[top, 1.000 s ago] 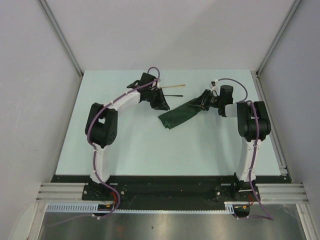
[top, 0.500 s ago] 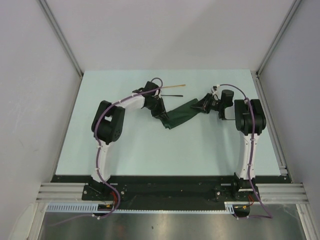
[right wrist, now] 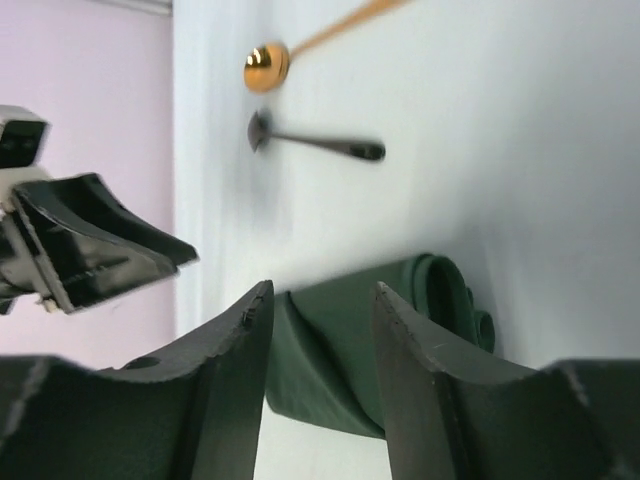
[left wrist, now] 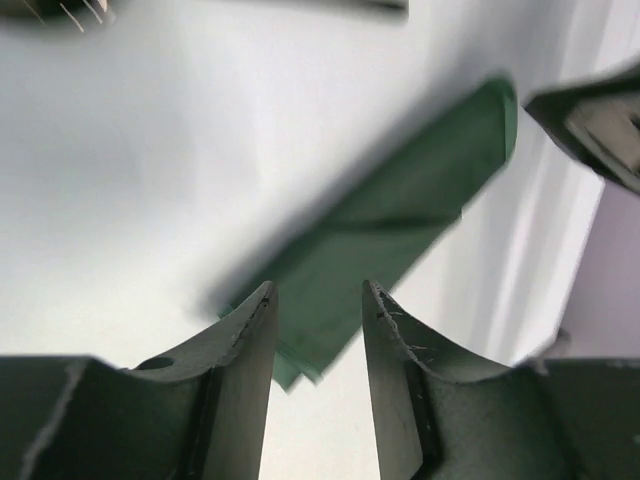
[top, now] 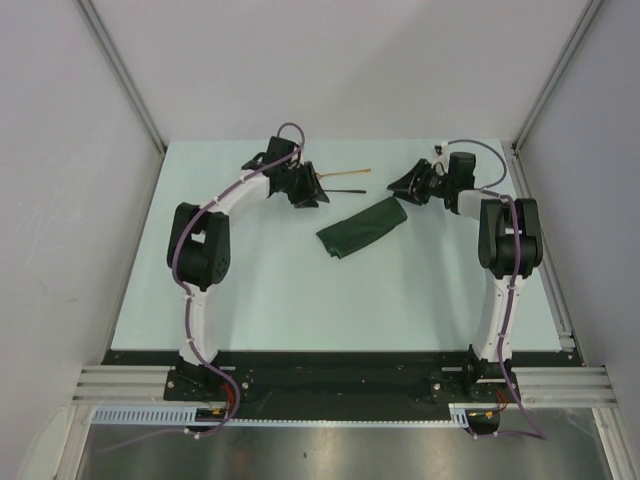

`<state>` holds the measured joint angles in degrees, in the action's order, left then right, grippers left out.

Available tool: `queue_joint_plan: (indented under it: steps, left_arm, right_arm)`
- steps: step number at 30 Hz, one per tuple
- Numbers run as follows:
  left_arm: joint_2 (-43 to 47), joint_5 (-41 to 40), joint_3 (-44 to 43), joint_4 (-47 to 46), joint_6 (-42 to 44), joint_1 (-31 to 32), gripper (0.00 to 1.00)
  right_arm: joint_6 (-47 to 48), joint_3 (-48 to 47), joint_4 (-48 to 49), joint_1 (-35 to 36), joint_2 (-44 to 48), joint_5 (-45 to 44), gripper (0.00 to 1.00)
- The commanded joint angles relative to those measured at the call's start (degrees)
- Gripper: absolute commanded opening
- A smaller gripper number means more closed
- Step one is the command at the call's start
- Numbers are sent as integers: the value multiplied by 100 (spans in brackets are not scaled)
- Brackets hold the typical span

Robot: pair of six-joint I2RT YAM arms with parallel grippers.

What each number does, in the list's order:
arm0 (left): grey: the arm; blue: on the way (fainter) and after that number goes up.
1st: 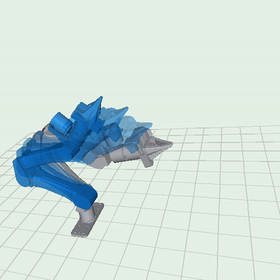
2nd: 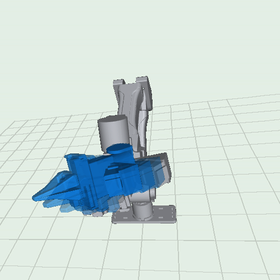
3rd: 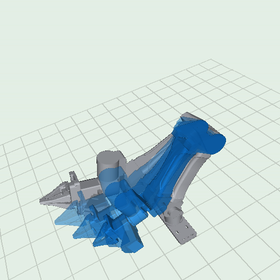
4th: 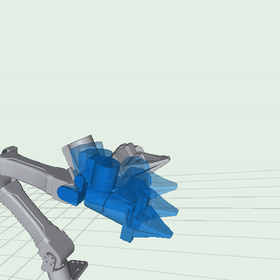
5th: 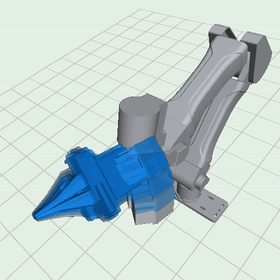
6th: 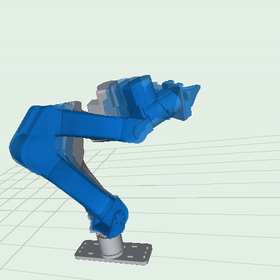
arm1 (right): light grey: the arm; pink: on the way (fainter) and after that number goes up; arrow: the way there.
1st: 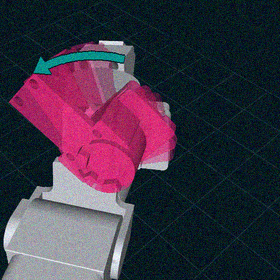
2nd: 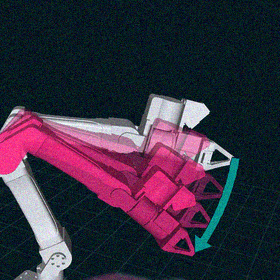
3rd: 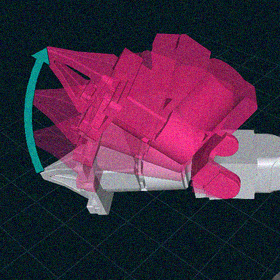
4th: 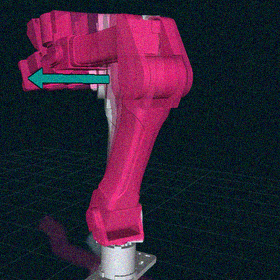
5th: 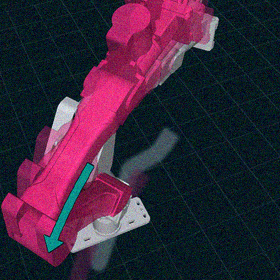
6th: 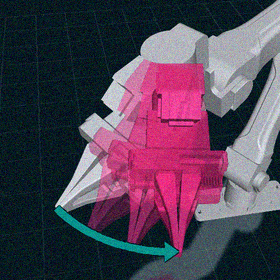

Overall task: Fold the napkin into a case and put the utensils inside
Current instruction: Smooth out the smaller rectangle-folded napkin at the center of the board.

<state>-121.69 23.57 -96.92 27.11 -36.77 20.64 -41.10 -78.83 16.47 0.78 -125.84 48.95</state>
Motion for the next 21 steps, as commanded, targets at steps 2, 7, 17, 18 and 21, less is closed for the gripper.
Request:
queue_joint_plan:
  steps: [2,7,17,18,21]
  left_arm:
    - [-91,-1421,-1149,-67,390,-227,46]
    - [-987,-2620,-2584,988,-275,-315,48]
    - [-1578,-2946,-2807,735,-2719,-166,95]
    - [-1490,-3016,-2710,534,-2860,-114,92]
    - [-1358,-3218,-2323,198,-3658,97,84]
  right_arm:
    - [1130,-643,-1899,71,727,-1316,52]
    - [1385,-687,-2946,352,1271,-2798,56]
    - [1816,-309,-3422,775,1905,-3805,56]
    - [1816,-256,-3370,766,1932,-3814,56]
    - [1851,-116,-3326,801,1984,-3858,56]
